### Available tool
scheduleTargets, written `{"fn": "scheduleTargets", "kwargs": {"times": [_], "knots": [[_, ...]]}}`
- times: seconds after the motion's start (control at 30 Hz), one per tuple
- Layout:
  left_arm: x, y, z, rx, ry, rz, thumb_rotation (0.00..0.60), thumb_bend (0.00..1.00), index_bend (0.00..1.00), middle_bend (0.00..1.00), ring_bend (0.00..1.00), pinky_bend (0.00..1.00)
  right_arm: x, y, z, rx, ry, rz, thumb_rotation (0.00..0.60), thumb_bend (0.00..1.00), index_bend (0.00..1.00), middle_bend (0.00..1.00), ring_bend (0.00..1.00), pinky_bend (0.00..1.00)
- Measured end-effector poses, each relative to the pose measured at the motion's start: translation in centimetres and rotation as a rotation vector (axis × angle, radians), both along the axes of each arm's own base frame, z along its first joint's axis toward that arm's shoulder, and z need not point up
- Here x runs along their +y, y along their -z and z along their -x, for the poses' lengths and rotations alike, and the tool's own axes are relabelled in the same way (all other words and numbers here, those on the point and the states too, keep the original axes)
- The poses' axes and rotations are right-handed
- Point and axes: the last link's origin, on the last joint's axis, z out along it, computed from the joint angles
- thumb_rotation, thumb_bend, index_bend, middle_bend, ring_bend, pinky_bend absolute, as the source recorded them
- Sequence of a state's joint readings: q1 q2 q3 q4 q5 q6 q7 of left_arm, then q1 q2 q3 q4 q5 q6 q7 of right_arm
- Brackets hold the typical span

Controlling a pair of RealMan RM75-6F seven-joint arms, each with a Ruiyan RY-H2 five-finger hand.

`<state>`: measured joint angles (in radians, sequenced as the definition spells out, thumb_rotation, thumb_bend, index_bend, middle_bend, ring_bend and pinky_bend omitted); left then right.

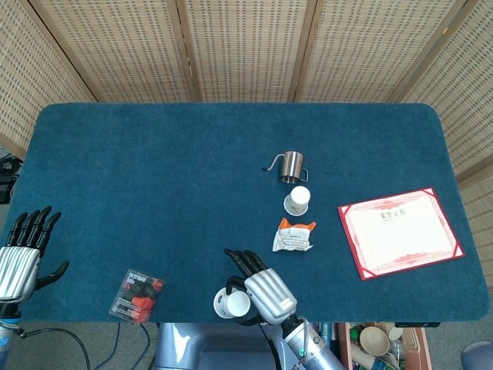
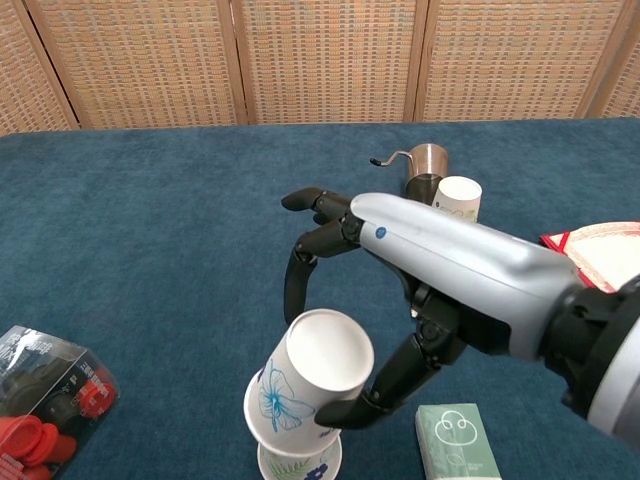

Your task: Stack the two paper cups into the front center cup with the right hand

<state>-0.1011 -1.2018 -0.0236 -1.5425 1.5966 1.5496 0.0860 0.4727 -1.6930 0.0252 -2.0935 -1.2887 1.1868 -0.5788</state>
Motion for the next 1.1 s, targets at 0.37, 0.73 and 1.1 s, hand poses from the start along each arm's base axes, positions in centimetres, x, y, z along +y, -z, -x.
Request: {"fn": "scheduleTargets", "kwargs": {"times": [0.37,0.73,1.1], "knots": [[0.0,0.0,0.1,0.000,-0.005,0.002,0.600,0.26,0.00,0.00,0.00,0.00,0.1,0.6,0.0,0.000,-0.005,-0.014,0.600,0.06,0.43,0.00,0.00,0.00],[0.0,0.0,0.1,-0.002,-0.002,-0.001,0.600,0.26,0.00,0.00,0.00,0.00,0.0,0.5,0.0,-0.013,-0.004,0.000,0.600,0.06,0.35,0.00,0.00,0.00],[0.0,-0.2,0.1,-0.007,-0.003,-0.008,0.600,0.26,0.00,0.00,0.00,0.00,-1.6,-1.2,1.4,0.029,0.023,0.074,0.600,0.05,0.35,0.00,0.00,0.00]]}}
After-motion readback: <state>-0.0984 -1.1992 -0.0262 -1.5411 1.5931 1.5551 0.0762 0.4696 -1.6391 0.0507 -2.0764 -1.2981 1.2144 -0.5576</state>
